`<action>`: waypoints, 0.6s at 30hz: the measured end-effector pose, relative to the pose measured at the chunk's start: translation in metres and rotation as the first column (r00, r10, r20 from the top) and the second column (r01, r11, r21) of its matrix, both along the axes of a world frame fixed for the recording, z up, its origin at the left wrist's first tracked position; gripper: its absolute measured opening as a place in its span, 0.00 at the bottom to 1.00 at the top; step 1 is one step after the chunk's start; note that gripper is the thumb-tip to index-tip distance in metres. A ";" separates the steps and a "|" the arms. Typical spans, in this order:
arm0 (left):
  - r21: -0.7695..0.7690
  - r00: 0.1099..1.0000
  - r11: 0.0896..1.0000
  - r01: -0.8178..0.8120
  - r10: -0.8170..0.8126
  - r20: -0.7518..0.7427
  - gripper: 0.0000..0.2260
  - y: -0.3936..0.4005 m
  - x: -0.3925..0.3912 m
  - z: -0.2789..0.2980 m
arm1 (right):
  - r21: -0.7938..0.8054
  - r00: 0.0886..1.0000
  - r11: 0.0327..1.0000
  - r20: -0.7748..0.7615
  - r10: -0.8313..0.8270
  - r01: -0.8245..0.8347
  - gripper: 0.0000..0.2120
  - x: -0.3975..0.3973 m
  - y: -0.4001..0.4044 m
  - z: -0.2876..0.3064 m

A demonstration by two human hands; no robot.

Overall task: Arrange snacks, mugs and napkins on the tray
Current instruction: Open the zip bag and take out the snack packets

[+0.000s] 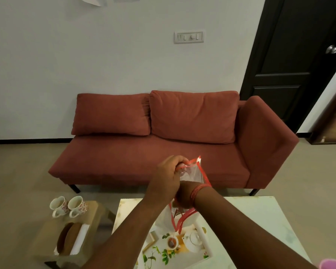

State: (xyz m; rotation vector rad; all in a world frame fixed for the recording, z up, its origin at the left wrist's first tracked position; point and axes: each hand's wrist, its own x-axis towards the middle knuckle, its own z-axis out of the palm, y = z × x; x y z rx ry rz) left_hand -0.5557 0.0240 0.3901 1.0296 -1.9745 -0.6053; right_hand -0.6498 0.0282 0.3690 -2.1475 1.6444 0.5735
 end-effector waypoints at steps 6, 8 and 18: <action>-0.115 0.994 0.988 0.103 -0.105 -0.009 0.12 0.009 -0.009 0.019 | -0.034 0.974 0.982 -0.131 -0.187 0.184 0.32 -0.014 -0.005 -0.055; -0.128 0.991 0.983 0.135 -0.136 -0.004 0.13 0.011 -0.012 0.022 | -0.144 0.962 0.969 -0.159 -0.221 0.199 0.30 -0.014 0.001 -0.062; 0.134 0.978 0.970 0.203 -0.208 0.025 0.13 0.007 -0.013 0.029 | -0.316 0.905 0.854 0.245 -0.347 0.413 0.22 -0.029 -0.010 -0.057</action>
